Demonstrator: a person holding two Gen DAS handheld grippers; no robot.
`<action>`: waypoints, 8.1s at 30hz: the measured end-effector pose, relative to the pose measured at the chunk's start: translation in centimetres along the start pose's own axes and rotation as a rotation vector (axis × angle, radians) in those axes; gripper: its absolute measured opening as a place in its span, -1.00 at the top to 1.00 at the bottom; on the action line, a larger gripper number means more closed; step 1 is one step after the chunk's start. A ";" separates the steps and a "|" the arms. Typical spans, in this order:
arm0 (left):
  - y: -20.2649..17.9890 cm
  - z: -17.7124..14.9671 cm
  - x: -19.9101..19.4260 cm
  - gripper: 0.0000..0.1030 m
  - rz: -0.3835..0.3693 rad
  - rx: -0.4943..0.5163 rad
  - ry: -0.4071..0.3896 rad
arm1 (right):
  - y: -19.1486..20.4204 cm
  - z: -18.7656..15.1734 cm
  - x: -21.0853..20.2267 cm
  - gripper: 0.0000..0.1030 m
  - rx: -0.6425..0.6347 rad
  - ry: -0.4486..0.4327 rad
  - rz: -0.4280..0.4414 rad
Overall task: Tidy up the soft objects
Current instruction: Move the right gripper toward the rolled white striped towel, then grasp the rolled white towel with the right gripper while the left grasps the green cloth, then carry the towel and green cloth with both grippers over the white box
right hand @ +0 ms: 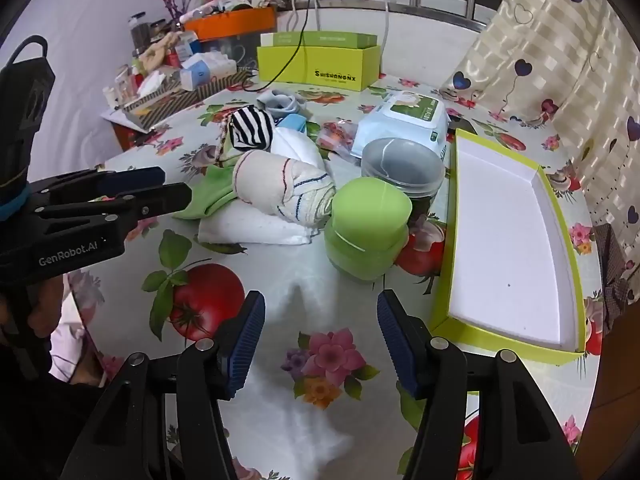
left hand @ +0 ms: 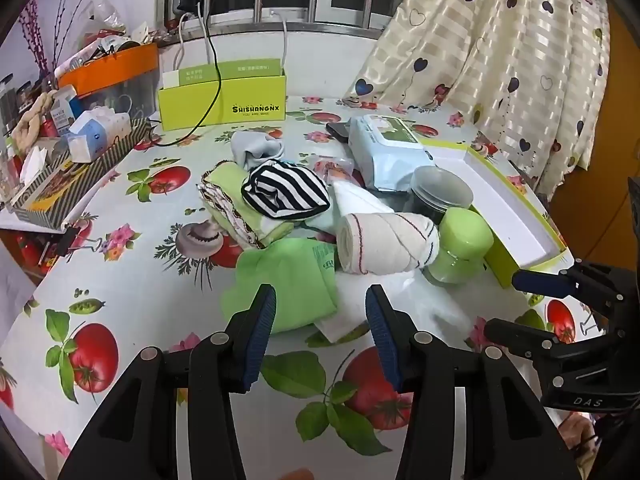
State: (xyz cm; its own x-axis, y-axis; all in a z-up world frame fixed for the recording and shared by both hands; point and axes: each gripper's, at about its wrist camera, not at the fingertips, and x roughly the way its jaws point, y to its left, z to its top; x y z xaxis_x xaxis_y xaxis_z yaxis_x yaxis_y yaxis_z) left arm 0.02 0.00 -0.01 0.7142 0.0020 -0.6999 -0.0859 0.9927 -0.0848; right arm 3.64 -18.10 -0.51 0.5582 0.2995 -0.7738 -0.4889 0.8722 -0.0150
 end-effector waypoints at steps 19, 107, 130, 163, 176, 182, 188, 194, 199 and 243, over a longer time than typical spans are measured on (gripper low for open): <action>0.8 -0.8 0.0 0.07 -0.008 -0.034 0.024 | 1.3 0.5 -0.2 -0.21 -0.026 -0.019 0.012; 1.8 -0.4 0.4 0.07 -0.036 -0.039 0.017 | 3.0 2.5 -0.1 -0.22 -0.088 -0.052 0.080; 2.4 -0.2 0.1 0.07 -0.020 -0.039 0.004 | 3.9 3.7 -0.4 -0.22 -0.119 -0.075 0.082; 6.1 0.6 0.6 0.06 -0.030 -0.067 -0.029 | 4.2 8.1 4.2 -0.22 -0.234 -0.015 0.084; 5.5 -0.1 3.9 -0.09 -0.103 -0.040 0.071 | 4.0 8.5 7.0 -0.15 -0.309 0.072 0.042; 5.5 -0.5 4.0 -0.10 -0.143 -0.039 0.089 | 3.8 8.5 7.0 0.03 -0.312 0.071 0.028; 5.1 -0.6 3.2 -0.10 -0.155 0.011 0.067 | 3.7 8.5 6.9 0.03 -0.307 0.069 0.028; 4.3 -1.1 4.3 -0.10 -0.151 0.059 0.103 | 3.6 8.5 6.9 0.03 -0.302 0.068 0.027; 4.9 -1.3 4.6 -0.10 -0.125 0.066 0.111 | 3.6 8.5 6.9 0.03 -0.302 0.068 0.027; 4.6 1.9 -2.5 0.81 -0.089 -0.030 -0.110 | 4.6 6.8 -1.4 0.19 -0.174 -0.174 0.027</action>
State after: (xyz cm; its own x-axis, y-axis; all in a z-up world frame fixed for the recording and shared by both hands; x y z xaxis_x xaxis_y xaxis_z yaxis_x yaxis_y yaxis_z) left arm -0.83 4.83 2.72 0.7917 -0.0712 -0.6067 -0.0382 0.9855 -0.1654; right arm 5.13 -11.84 4.85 0.6426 0.3972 -0.6552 -0.6052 0.7876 -0.1161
